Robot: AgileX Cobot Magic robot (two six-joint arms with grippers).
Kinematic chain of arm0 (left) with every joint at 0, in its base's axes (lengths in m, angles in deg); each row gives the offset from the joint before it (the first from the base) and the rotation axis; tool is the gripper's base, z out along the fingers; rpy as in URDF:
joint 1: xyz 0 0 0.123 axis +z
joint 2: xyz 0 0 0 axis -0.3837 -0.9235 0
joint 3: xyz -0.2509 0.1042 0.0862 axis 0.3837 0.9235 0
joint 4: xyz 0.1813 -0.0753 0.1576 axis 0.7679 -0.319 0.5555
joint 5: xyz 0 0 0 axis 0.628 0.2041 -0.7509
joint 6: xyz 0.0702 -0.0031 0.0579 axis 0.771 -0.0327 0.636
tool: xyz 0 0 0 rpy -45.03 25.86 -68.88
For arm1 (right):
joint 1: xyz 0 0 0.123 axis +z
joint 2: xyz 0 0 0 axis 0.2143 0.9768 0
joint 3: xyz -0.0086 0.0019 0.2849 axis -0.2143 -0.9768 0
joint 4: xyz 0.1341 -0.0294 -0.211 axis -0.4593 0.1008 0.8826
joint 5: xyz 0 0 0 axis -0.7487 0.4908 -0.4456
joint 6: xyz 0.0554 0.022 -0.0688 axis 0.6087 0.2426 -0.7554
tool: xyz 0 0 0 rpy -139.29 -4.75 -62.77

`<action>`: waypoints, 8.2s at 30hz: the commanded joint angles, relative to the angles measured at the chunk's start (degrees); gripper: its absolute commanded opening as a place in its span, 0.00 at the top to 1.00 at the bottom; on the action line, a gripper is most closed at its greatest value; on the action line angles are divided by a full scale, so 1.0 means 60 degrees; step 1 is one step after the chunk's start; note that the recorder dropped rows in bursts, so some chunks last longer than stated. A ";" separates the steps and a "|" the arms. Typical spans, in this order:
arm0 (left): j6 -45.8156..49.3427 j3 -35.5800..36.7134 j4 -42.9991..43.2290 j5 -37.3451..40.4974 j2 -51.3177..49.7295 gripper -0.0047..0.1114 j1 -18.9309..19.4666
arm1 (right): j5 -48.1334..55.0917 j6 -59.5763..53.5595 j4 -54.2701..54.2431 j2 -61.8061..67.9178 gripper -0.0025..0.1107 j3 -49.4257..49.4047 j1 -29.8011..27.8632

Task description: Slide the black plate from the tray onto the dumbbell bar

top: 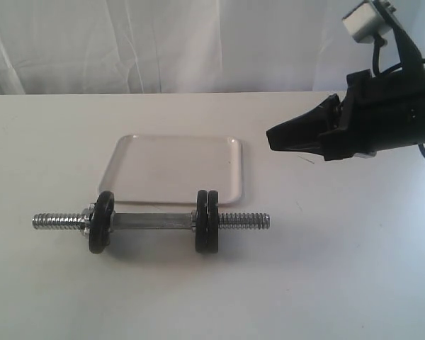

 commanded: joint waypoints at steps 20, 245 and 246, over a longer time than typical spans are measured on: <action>-0.0620 0.5457 -0.0386 -0.4910 0.0064 0.96 0.0032 | -0.0037 -0.0002 -0.0049 -0.0005 0.98 0.0074 0.0019; -0.2550 0.5457 -0.0444 -0.3689 0.0064 0.96 -0.0539 | -0.6812 1.3432 1.1397 -1.2489 0.98 -0.8574 -0.0682; -0.2550 0.5457 -0.0444 -0.3689 0.0064 0.96 -0.0539 | -0.6812 1.3432 1.1397 -1.2489 0.98 -0.8574 -0.0682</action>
